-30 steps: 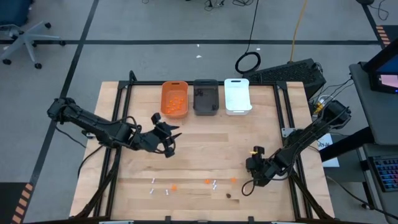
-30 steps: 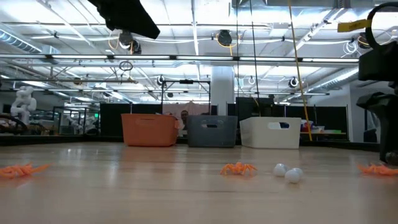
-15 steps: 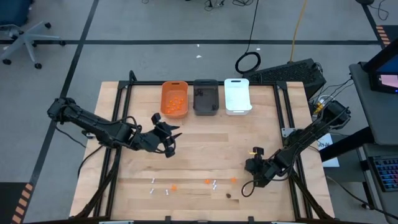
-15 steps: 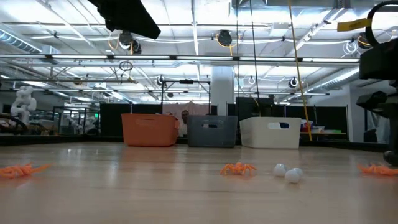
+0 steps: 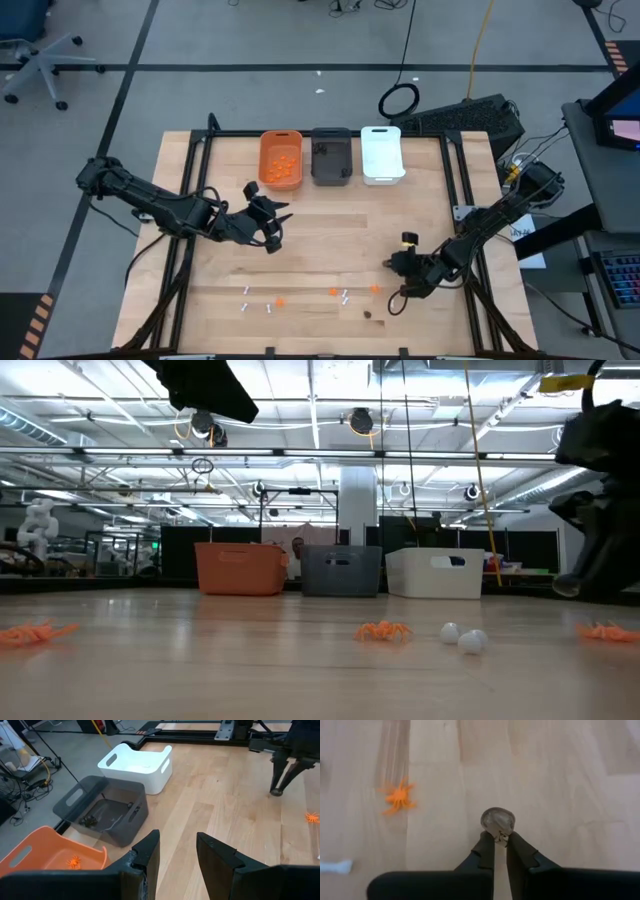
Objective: Sort Halloween decoration
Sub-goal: Put the black skull toy into the black bin
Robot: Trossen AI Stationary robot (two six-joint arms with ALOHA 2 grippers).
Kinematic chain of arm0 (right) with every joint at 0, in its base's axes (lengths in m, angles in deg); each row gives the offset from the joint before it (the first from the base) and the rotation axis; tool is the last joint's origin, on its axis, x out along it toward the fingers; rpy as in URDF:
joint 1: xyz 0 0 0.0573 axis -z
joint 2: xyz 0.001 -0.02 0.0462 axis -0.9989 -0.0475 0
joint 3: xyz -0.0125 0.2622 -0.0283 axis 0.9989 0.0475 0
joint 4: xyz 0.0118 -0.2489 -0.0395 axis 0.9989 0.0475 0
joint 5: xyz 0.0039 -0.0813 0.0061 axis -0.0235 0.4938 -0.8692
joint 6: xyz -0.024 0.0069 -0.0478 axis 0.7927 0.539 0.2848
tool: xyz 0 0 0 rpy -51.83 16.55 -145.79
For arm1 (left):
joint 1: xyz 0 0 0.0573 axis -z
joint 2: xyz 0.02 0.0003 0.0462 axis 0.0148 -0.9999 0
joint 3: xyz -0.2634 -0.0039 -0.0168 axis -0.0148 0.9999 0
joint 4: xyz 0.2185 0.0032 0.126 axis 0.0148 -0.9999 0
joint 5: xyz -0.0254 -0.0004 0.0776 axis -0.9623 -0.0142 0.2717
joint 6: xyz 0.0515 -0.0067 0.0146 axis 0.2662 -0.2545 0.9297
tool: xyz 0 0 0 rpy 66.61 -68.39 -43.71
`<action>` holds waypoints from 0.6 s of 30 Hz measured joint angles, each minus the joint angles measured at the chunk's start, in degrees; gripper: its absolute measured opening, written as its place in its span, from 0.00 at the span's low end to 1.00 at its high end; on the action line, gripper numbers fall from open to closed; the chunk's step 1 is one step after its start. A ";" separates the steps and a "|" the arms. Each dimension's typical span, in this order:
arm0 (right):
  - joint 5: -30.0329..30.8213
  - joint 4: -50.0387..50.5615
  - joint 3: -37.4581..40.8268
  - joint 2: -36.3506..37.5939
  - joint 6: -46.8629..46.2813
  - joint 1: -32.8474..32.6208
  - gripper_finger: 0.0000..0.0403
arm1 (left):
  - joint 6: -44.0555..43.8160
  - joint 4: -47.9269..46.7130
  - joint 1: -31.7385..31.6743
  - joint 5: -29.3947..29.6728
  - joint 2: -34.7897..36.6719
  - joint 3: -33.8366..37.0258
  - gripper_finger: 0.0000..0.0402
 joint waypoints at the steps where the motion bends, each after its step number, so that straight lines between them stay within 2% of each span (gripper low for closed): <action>1: 1.00 -0.31 0.00 0.00 0.16 0.01 0.00 | -0.08 -0.02 0.00 -0.02 0.00 0.00 0.32; 4: 3.94 -2.33 -0.02 0.00 1.96 0.01 0.00 | -0.88 -0.02 0.00 -0.02 0.00 0.00 0.32; 8: 9.73 -7.60 -0.07 0.02 10.09 0.33 0.00 | -1.40 -0.02 0.00 -0.02 0.00 0.00 0.32; 13: 17.56 -17.47 -0.13 0.04 29.55 1.08 0.00 | -1.45 -0.02 0.00 -0.02 0.00 0.00 0.32; 18: 19.14 -27.25 -0.13 0.09 51.05 3.46 0.00 | -1.48 -0.02 0.00 -0.02 0.00 0.00 0.32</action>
